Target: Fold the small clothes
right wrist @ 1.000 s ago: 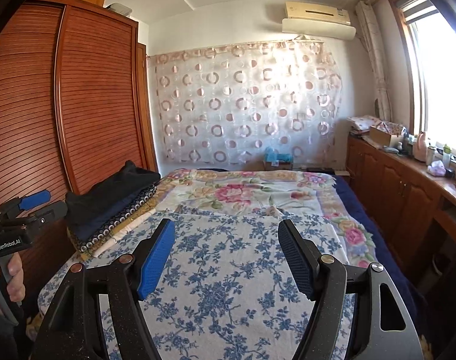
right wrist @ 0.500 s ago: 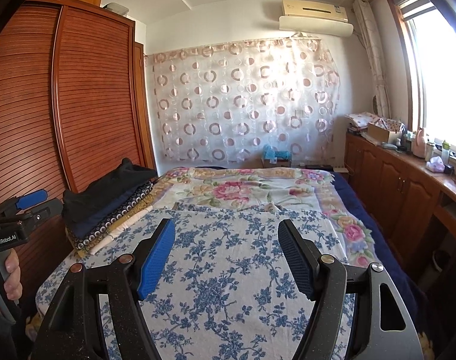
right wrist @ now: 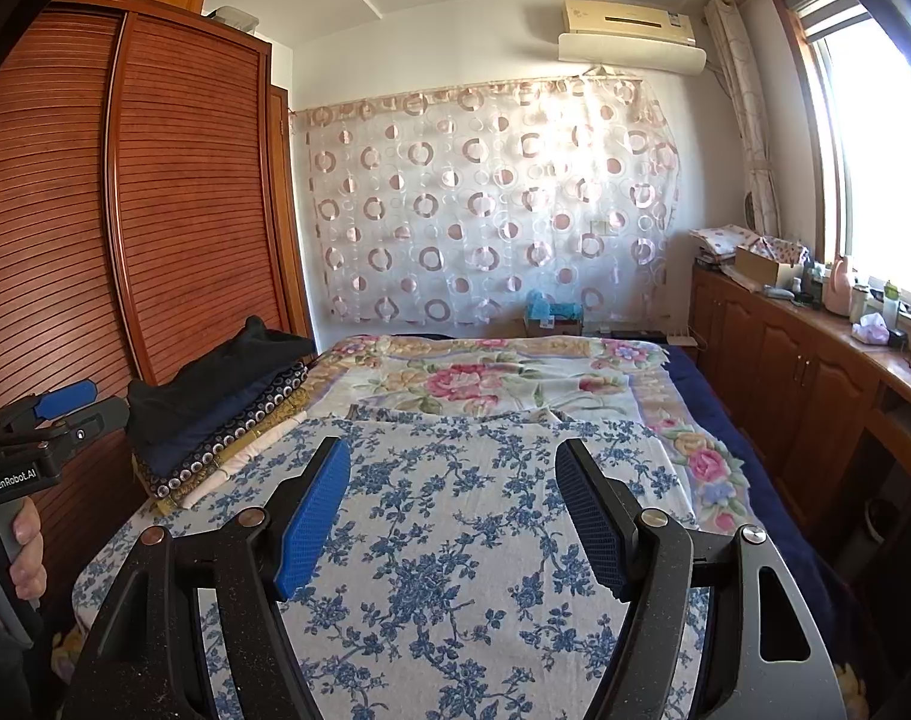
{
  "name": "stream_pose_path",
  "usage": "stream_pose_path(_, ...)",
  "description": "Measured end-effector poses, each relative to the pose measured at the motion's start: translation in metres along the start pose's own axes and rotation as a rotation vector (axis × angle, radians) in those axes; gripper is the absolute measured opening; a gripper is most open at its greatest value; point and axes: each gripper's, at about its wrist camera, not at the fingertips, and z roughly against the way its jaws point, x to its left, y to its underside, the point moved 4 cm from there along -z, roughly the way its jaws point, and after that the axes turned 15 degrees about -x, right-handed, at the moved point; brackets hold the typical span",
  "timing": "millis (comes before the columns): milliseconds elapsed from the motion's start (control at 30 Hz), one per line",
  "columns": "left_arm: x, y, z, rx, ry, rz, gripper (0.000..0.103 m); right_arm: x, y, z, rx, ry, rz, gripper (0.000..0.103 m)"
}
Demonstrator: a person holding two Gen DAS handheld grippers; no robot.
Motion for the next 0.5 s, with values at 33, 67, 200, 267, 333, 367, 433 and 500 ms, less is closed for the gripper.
stream_pose_path(33,-0.0007,0.0000,0.0005,0.000,0.000,-0.001,0.086,-0.0012,0.0000,0.0003,-0.001,-0.001,0.000,0.073)
stream_pose_path(67,-0.0014,0.0002,0.0006,0.000,0.001,-0.001,0.086,-0.0022,-0.0003,0.0006,-0.001,-0.001,-0.001,0.073)
stream_pose_path(200,-0.0033,0.0008,0.0015,-0.001,0.002,-0.001,0.086,-0.0042,0.0006,0.0016,-0.001,-0.003,-0.002,0.073)
stream_pose_path(267,-0.0035,0.0007,0.0015,-0.002,0.001,-0.001,0.086,-0.0050,0.0008,0.0019,-0.001,-0.003,0.000,0.073)
stream_pose_path(333,-0.0031,0.0007,0.0012,-0.002,0.001,-0.001,0.086,-0.0056,0.0005,0.0020,-0.001,-0.004,0.000,0.073)
stream_pose_path(367,-0.0038,0.0004,0.0014,-0.002,0.001,-0.002,0.086,-0.0059,0.0003,0.0020,-0.001,-0.003,0.000,0.073)
stream_pose_path(433,-0.0042,0.0005,0.0016,-0.002,0.001,-0.002,0.086,-0.0067,0.0009,0.0034,-0.003,-0.004,0.001,0.073)
stream_pose_path(500,-0.0038,0.0004,0.0016,-0.003,0.000,-0.001,0.086,-0.0084,-0.0001,0.0040,-0.005,-0.003,0.000,0.073)
